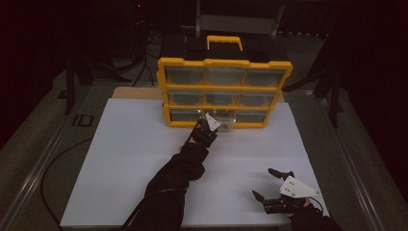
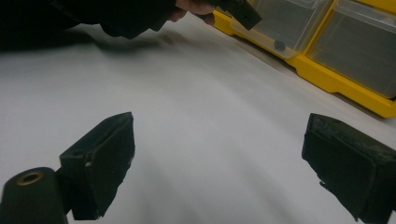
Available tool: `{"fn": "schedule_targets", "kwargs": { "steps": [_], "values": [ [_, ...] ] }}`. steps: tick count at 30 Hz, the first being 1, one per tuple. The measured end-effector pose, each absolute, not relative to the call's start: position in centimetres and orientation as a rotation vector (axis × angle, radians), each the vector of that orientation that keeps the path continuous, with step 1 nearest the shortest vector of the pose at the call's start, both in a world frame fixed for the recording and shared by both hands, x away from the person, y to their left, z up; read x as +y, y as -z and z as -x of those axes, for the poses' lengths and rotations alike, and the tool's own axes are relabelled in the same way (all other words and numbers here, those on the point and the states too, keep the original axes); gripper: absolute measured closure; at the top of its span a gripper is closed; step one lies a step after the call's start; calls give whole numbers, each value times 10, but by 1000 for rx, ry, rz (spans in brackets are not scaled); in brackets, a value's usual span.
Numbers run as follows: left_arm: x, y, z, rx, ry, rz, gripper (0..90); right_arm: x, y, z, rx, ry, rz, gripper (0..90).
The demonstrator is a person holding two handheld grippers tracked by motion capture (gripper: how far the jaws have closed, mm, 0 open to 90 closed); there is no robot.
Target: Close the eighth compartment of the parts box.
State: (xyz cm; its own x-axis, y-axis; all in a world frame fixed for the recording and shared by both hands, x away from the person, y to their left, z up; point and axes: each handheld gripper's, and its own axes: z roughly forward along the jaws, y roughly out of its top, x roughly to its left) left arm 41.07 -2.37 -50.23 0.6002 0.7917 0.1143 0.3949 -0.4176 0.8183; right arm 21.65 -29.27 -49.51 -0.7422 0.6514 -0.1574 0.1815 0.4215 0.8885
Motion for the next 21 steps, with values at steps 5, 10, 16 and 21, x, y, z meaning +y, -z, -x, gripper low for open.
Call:
{"fn": "schedule_targets", "kwargs": {
  "steps": [5, 10, 16, 21],
  "values": [
    [-24, 503, -414, 936, -648, -2038, 890, -293, 495, -217, 2192, -1288, -708, 94],
    [-24, 503, -416, 932, -656, -2043, 891, -294, 495, -217, 2180, -1288, -715, 94],
    [-24, 503, -418, 928, -668, -2040, 891, -294, 495, -217, 2181, -1286, -715, 94],
    [-23, 505, -422, 939, -674, -2037, 891, -294, 494, -217, 2174, -1290, -719, 94]
  ]
}}
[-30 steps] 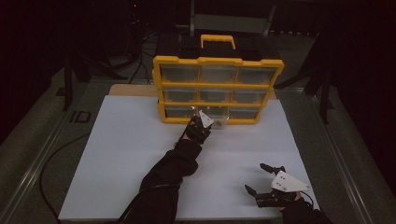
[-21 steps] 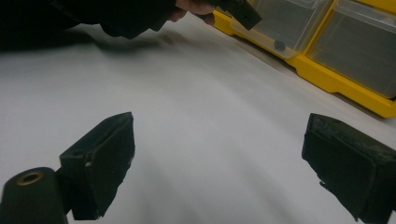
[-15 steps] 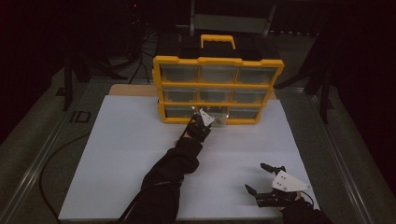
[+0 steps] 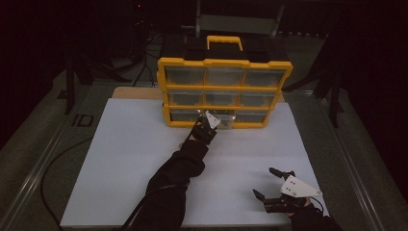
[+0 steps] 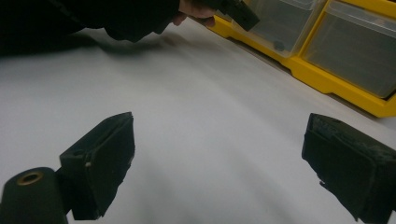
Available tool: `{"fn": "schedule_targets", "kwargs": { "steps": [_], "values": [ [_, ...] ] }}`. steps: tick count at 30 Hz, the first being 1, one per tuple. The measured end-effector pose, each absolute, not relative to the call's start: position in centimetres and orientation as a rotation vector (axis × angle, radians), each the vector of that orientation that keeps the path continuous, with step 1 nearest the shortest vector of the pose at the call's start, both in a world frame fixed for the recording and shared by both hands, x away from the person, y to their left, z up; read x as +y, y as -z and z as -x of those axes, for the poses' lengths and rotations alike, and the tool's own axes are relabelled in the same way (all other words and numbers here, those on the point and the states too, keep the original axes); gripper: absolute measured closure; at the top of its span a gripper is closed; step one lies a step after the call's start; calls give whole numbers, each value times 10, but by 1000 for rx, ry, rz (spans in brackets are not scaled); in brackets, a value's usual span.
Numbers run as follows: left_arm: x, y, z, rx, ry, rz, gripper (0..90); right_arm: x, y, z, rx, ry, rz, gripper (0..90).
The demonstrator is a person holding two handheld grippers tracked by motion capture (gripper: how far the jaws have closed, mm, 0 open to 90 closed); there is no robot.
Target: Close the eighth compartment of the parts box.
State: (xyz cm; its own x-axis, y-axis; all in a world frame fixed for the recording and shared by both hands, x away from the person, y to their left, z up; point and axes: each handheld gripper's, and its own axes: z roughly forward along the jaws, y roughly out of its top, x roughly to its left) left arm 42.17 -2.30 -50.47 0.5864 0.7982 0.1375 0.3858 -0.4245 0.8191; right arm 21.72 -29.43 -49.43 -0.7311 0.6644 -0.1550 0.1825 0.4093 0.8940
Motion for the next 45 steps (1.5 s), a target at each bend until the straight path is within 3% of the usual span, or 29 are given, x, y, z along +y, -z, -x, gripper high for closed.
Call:
{"fn": "schedule_targets", "kwargs": {
  "steps": [45],
  "values": [
    [-33, 499, -444, 901, -787, -2105, 891, -295, 495, -218, 2174, -1296, -737, 95]
  ]
}}
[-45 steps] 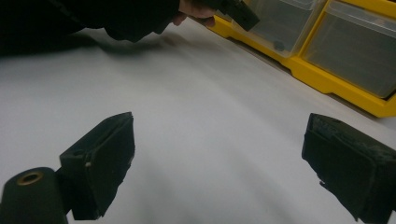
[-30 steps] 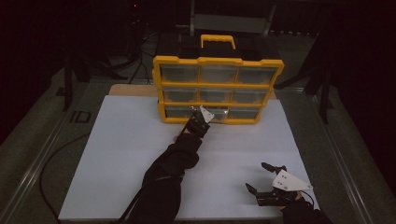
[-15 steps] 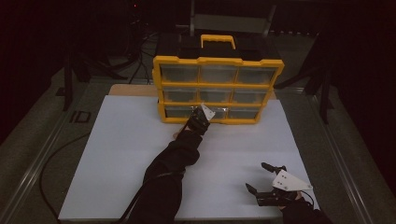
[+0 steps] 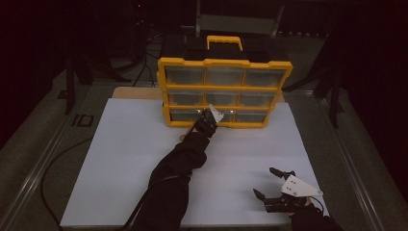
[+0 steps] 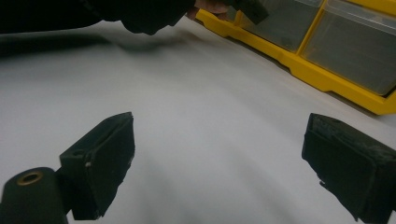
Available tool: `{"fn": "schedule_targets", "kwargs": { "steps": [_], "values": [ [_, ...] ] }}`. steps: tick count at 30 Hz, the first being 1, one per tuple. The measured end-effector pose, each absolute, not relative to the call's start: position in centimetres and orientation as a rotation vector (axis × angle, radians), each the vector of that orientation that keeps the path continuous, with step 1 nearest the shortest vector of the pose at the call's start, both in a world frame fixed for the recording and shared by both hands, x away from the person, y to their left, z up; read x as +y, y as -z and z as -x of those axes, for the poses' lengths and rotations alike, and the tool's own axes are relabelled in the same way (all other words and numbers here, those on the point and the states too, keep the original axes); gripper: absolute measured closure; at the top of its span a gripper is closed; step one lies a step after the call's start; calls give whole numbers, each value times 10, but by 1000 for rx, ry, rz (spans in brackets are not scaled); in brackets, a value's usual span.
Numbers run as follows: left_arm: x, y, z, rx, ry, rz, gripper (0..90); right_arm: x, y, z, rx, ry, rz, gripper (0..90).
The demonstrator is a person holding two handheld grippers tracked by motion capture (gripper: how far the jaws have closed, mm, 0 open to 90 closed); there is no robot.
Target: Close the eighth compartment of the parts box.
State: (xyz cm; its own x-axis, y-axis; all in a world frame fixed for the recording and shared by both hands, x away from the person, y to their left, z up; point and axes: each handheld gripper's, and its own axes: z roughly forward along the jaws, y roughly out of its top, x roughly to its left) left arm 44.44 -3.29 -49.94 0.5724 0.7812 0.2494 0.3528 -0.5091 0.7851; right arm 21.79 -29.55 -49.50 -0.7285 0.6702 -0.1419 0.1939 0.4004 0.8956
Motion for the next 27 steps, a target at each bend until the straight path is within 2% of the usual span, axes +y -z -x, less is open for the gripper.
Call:
{"fn": "schedule_targets", "kwargs": {
  "steps": [27],
  "values": [
    [-30, 497, -438, 924, -733, -2128, 880, -295, 496, -219, 2178, -1291, -732, 95]
  ]
}}
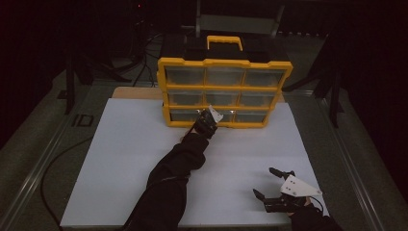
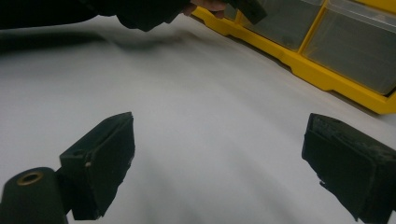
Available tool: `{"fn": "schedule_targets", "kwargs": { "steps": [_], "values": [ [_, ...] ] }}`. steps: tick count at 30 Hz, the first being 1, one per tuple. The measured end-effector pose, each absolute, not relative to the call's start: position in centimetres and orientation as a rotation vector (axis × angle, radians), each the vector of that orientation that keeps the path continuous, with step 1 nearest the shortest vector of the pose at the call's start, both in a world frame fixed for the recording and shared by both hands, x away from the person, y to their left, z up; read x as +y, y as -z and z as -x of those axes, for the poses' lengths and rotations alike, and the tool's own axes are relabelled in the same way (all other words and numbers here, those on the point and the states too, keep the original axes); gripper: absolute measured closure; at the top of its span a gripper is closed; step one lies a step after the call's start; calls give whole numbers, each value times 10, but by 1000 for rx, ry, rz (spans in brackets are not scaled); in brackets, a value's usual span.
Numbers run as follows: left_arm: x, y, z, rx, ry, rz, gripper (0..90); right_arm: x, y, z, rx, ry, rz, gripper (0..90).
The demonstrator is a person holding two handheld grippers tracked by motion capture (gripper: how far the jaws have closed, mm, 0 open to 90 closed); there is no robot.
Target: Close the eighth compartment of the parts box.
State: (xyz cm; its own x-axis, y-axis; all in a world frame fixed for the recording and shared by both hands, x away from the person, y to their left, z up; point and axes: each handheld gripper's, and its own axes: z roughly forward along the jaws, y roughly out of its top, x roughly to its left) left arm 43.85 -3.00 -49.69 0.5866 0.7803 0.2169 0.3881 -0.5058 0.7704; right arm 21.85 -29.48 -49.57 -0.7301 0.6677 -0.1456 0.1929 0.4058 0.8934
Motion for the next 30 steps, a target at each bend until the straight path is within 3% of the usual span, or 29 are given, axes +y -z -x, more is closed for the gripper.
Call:
{"fn": "schedule_targets", "kwargs": {
  "steps": [11, 20, 30],
  "values": [
    [-31, 493, -430, 929, -704, -2112, 868, -295, 495, -218, 2176, -1290, -732, 95],
    [-32, 491, -424, 950, -685, -2111, 741, -295, 496, -218, 2179, -1288, -730, 95],
    [-33, 487, -421, 995, -653, -2092, 525, -295, 495, -218, 2177, -1286, -733, 95]
  ]
}}
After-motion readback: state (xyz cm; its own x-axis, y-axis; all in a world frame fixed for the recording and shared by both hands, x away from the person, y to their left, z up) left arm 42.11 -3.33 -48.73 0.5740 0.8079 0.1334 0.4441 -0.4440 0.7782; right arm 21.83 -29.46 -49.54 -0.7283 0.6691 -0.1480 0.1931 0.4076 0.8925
